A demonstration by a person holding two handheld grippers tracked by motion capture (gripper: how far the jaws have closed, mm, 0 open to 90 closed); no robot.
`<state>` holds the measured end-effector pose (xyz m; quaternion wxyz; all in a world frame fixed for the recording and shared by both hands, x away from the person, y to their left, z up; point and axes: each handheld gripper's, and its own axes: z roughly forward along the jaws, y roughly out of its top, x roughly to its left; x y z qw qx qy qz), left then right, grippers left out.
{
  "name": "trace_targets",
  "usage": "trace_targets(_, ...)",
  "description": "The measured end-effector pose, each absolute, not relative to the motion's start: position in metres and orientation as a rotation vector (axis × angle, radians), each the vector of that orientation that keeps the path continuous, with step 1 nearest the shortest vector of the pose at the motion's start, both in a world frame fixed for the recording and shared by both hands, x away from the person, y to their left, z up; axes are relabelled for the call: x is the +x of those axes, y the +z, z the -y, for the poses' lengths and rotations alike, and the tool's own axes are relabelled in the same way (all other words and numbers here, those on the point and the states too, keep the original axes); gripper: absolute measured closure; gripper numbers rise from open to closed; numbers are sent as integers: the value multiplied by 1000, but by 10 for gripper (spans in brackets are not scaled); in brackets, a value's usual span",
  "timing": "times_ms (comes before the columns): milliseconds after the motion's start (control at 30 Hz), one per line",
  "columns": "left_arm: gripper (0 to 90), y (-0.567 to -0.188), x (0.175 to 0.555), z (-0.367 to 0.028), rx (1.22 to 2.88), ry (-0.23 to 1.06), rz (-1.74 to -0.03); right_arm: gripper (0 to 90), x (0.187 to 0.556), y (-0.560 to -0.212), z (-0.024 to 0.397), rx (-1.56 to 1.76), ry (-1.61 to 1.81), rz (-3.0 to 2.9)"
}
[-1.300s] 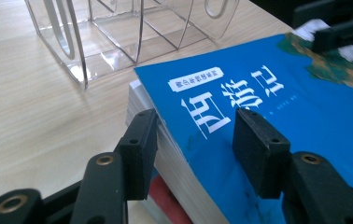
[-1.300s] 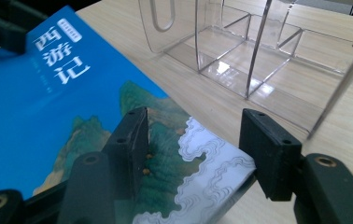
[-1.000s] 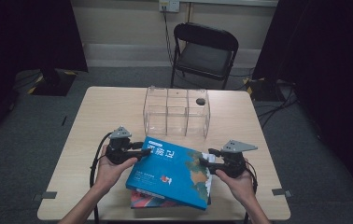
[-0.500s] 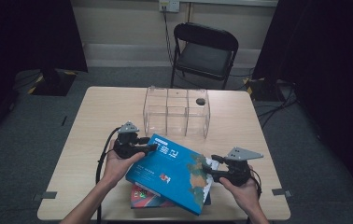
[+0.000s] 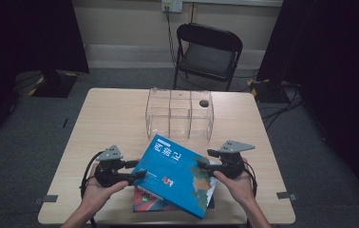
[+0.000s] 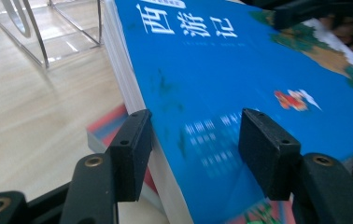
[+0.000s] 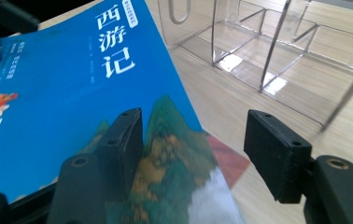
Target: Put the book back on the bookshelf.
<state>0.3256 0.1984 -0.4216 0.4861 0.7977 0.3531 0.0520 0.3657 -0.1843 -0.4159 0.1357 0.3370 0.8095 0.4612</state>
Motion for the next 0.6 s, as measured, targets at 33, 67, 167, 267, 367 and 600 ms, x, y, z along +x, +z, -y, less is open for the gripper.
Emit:
trace_targets(33, 446, -423, 322, -201, 1925, 112, -862, 387, 368, -416, 182, 973, 1336, -2351)
trace_targets(67, 444, -424, 319, -204, 1919, 98, -864, 394, 369, -415, 180, 969, 1336, -2354)
trace_targets(167, 423, -425, 309, -209, 1919, 92, -844, 415, 371, -416, 178, 961, 1349, -2360)
trace_targets(267, 406, -430, 299, -207, 1966, 125, -858, 438, 372, -419, 181, 982, 1395, -2360)
trace_targets(367, 406, -434, 298, -209, 1964, 110, -868, 452, 372, -419, 182, 982, 1408, -2364)
trace_targets(600, 405, -435, 302, -209, 1963, 113, -855, 460, 371, -419, 183, 965, 1418, -2414)
